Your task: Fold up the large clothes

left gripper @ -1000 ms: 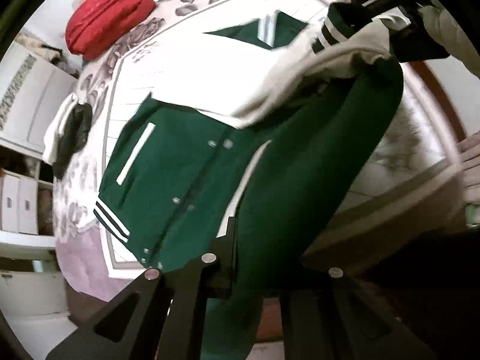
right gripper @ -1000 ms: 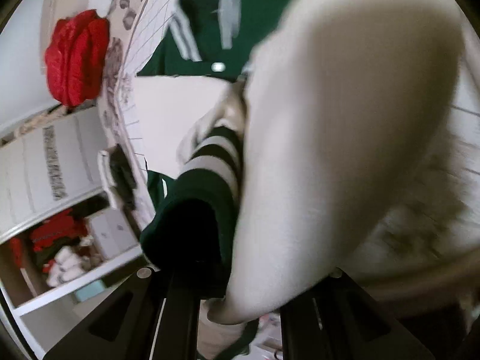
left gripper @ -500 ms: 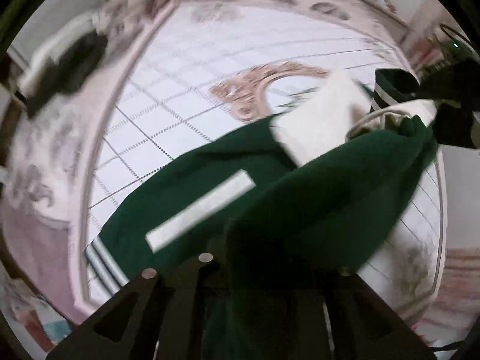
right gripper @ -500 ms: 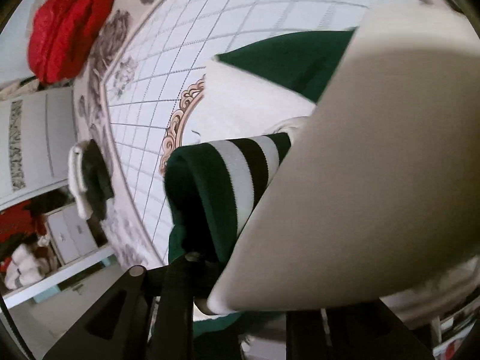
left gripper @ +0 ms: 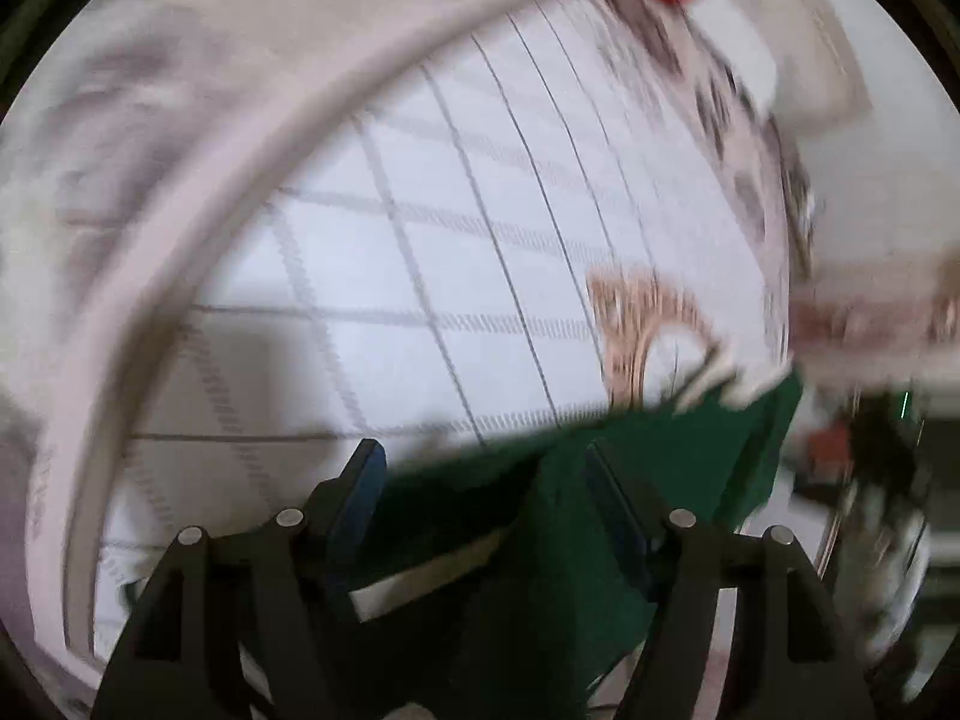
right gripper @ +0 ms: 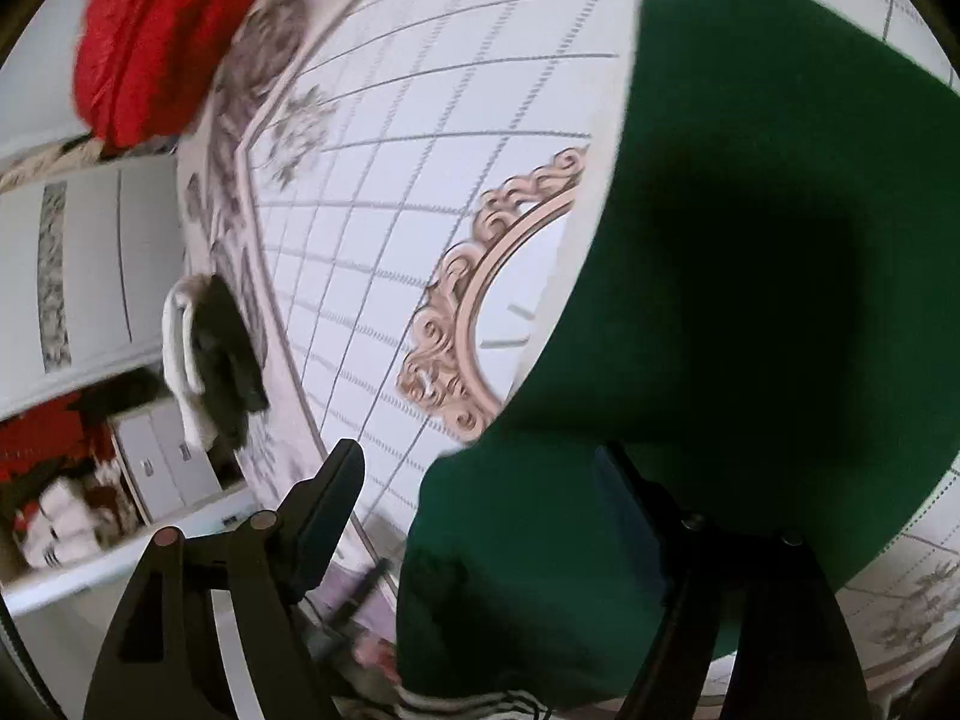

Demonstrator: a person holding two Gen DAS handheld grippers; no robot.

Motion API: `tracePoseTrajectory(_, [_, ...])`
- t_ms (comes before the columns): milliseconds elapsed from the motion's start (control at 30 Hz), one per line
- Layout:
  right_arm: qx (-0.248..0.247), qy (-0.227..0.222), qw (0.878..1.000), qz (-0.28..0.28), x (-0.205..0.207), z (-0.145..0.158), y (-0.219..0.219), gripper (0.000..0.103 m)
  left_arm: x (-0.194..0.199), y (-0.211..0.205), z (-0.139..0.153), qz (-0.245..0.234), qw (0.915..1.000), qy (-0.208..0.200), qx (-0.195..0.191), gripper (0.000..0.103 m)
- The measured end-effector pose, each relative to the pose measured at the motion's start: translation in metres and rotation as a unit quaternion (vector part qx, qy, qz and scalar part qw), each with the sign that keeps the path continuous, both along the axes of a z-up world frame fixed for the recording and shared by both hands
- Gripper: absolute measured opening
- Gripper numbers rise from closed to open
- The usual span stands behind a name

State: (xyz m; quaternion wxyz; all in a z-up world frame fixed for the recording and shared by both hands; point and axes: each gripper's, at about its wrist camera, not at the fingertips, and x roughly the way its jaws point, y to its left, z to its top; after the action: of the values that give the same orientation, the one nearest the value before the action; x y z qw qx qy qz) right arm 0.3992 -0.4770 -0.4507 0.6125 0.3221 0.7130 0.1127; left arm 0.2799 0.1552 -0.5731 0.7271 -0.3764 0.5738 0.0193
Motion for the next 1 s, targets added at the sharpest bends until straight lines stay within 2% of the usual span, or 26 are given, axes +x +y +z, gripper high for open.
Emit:
tracePoseTrajectory(33, [-0.009, -0.005, 1.0, 0.013, -0.008, 0.005, 0.008, 0.08, -0.01, 0.004, 0.011, 0.012, 0.9998, -0.009, 0.014, 0.071])
tracePoseTrajectory(133, [-0.02, -0.005, 0.997, 0.068, -0.056, 0.007, 0.035, 0.08, -0.047, 0.011, 0.046, 0.036, 0.9934, -0.014, 0.108, 0.077])
tracePoseTrajectory(233, [0.02, 0.045, 0.992, 0.118, -0.11, -0.018, 0.082, 0.08, -0.092, 0.015, 0.059, 0.052, 0.9838, 0.003, 0.172, 0.078])
tracePoseTrajectory(300, [0.04, 0.078, 0.986, 0.144, -0.142, -0.043, 0.118, 0.078, -0.11, 0.017, 0.052, 0.056, 0.9792, 0.027, 0.193, 0.078])
tracePoseTrajectory(333, [0.049, 0.09, 0.983, 0.15, -0.156, -0.055, 0.139, 0.073, -0.124, 0.017, 0.044, 0.06, 0.9767, 0.043, 0.201, 0.078])
tracePoseTrajectory(400, [0.076, 0.084, 0.98, 0.161, -0.173, -0.075, 0.183, 0.021, -0.141, 0.021, 0.03, 0.064, 0.9771, 0.065, 0.192, 0.078])
tracePoseTrajectory(500, [0.094, 0.073, 0.977, 0.176, -0.178, -0.105, 0.241, 0.019, -0.155, 0.018, 0.017, 0.072, 0.9776, 0.067, 0.186, 0.078])
tracePoseTrajectory(567, [0.059, 0.076, 0.978, 0.186, -0.175, -0.122, 0.257, 0.019, -0.152, 0.009, 0.016, 0.063, 0.9764, 0.064, 0.196, 0.078])
tracePoseTrajectory(633, [0.092, 0.1, 0.977, 0.162, -0.172, -0.124, 0.245, 0.019, -0.145, -0.004, 0.018, 0.048, 0.9743, 0.061, 0.212, 0.08])
tracePoseTrajectory(667, [0.109, 0.105, 0.976, 0.154, -0.171, -0.122, 0.236, 0.022, -0.141, -0.012, 0.019, 0.037, 0.9742, 0.058, 0.215, 0.088])
tracePoseTrajectory(700, [0.12, 0.095, 0.978, 0.142, -0.169, -0.11, 0.215, 0.034, -0.134, -0.021, 0.017, 0.027, 0.9743, 0.056, 0.217, 0.094])
tracePoseTrajectory(733, [0.115, 0.081, 0.981, 0.132, -0.167, -0.097, 0.192, 0.045, -0.127, -0.034, 0.017, 0.014, 0.9748, 0.051, 0.217, 0.094])
tracePoseTrajectory(767, [0.108, 0.066, 0.985, 0.12, -0.165, -0.085, 0.168, 0.067, -0.122, -0.04, 0.015, 0.006, 0.9757, 0.048, 0.214, 0.094])
tracePoseTrajectory(800, [0.095, 0.043, 0.989, 0.1, -0.164, -0.069, 0.135, 0.078, -0.114, -0.054, 0.013, -0.005, 0.9779, 0.043, 0.205, 0.094])
tracePoseTrajectory(900, [0.0, -0.02, 0.999, 0.034, -0.167, -0.029, 0.014, 0.079, -0.096, -0.086, 0.006, -0.016, 0.9822, 0.023, 0.186, 0.094])
tracePoseTrajectory(967, [-0.074, -0.043, 0.996, -0.006, -0.17, -0.019, -0.053, 0.079, -0.08, -0.114, 0.002, -0.02, 0.9786, 0.015, 0.204, 0.094])
tracePoseTrajectory(1000, [-0.123, -0.059, 0.99, -0.038, -0.17, -0.02, -0.097, 0.079, -0.071, -0.127, -0.001, -0.026, 0.9764, 0.011, 0.214, 0.094])
